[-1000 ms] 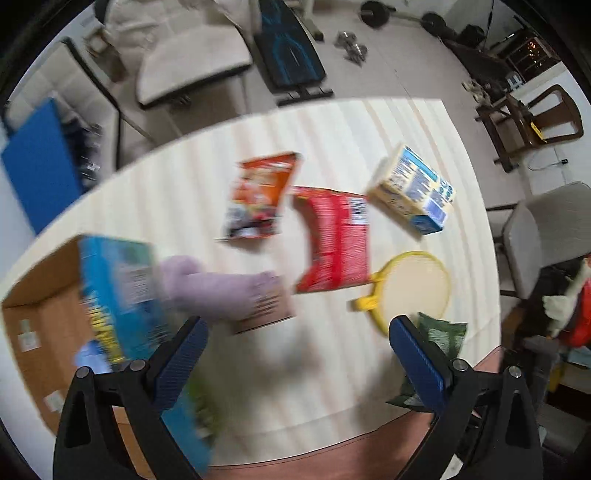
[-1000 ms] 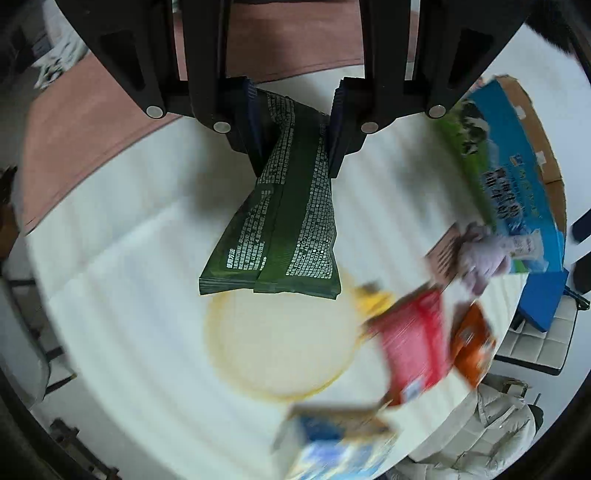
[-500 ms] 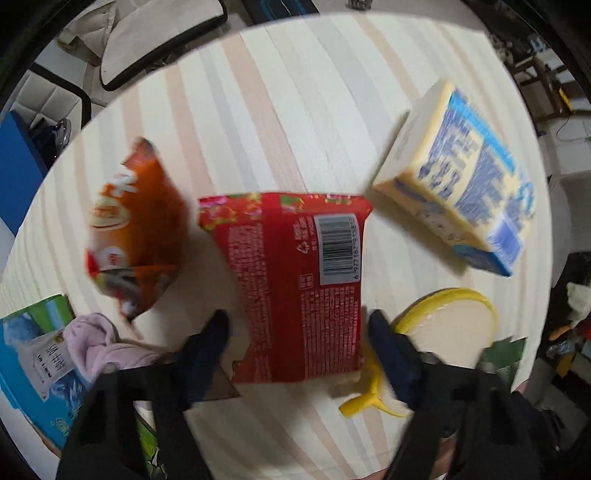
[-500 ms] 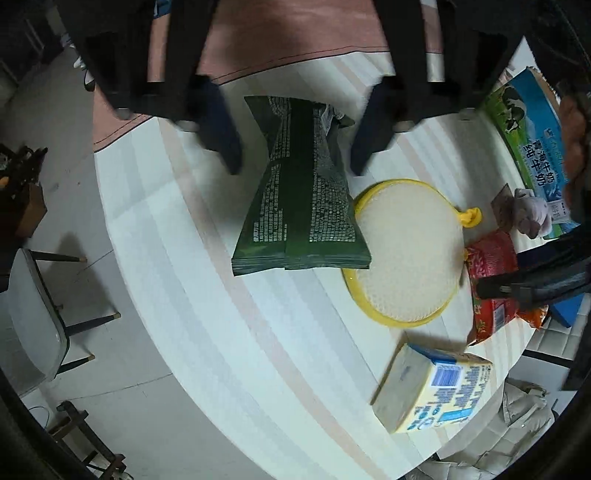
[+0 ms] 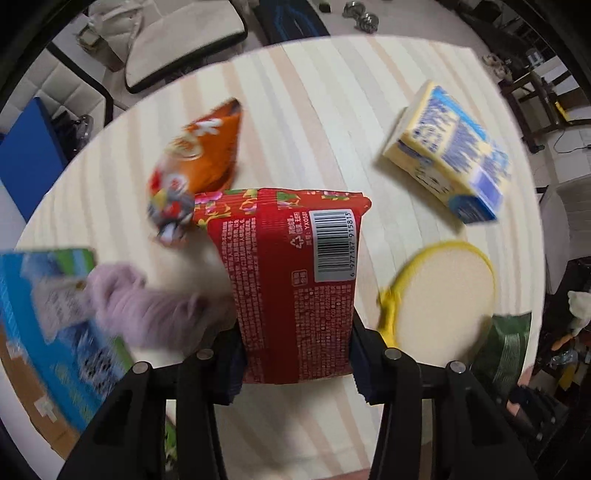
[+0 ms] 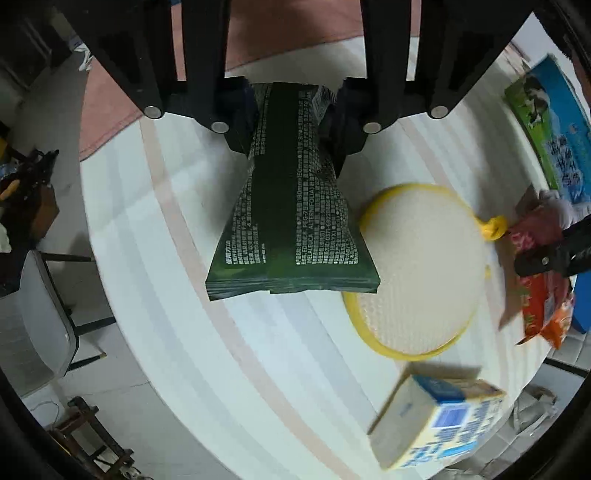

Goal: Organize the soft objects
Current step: 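Grasp the green pack with the right tool while the left tool grasps the red snack bag, then carry both bags into the box and open both tools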

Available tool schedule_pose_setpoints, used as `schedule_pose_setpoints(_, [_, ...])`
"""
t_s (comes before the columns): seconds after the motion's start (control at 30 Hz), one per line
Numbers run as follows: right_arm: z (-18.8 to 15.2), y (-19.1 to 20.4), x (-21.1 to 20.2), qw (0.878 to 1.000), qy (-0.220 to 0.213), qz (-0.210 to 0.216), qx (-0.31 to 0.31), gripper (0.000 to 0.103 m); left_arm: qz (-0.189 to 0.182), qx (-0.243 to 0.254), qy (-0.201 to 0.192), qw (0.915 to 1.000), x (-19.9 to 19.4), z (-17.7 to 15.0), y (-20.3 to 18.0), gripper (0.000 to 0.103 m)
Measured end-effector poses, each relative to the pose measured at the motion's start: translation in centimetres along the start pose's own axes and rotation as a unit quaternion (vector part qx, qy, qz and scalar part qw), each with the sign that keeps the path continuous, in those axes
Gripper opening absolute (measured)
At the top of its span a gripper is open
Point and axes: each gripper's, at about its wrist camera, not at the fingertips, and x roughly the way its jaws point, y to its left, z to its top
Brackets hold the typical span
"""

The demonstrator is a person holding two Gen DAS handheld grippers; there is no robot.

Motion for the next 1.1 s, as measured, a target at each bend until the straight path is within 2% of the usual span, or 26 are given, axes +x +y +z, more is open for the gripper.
schedule_pose_setpoints(0.1, [-1.1, 0.3, -1.8, 1.000, -0.017, 0.007, -0.010, 0.033, -0.023, -0.006, -0.018, 0.9996, -2.5, -3.0, 0.7, 0.044])
schedule_pose_setpoints(0.2, [-3.5, 1.7, -4.9, 0.998, -0.035, 0.034, -0.029, 0.033, -0.054, -0.022, -0.039, 0.9976, -5.7, -6.6, 1.9, 0.044])
schedule_pose_setpoints(0.37, [-7.7, 6.1, -10.3, 0.991, -0.064, 0.086, -0.077, 0.033, -0.085, -0.058, -0.088, 0.9908, -11.3, -10.7, 7.8, 0.044])
schedule_pose_setpoints(0.47, [-9.3, 10.0, -13.4, 0.983, -0.074, 0.119, -0.120, 0.033, -0.081, -0.082, -0.115, 0.9867, -14.5, -13.0, 12.5, 0.044])
schedule_pose_setpoints(0.63, [-12.9, 20.6, -17.4, 0.960, -0.081, 0.167, -0.212, 0.033, -0.035, -0.132, -0.144, 0.9802, -17.9, -15.6, 21.7, 0.044])
schedule_pose_setpoints(0.73, [-14.1, 27.5, -17.3, 0.947, -0.073, 0.182, -0.254, 0.033, -0.010, -0.158, -0.137, 0.9778, -17.4, -16.1, 26.9, 0.044])
schedule_pose_setpoints(0.83, [-14.4, 34.0, -15.9, 0.941, -0.047, 0.196, -0.273, 0.033, 0.003, -0.191, -0.105, 0.9760, -15.0, -15.6, 32.8, 0.044])
schedule_pose_setpoints(0.97, [-14.0, 41.1, -12.8, 0.941, -0.011, 0.201, -0.273, 0.033, 0.005, -0.213, -0.069, 0.9746, -11.8, -14.4, 38.1, 0.044])
schedule_pose_setpoints(1.1, [-13.2, 45.8, -10.3, 0.944, -0.001, 0.190, -0.271, 0.033, 0.005, -0.214, -0.042, 0.9759, -9.4, -12.7, 41.6, 0.044])
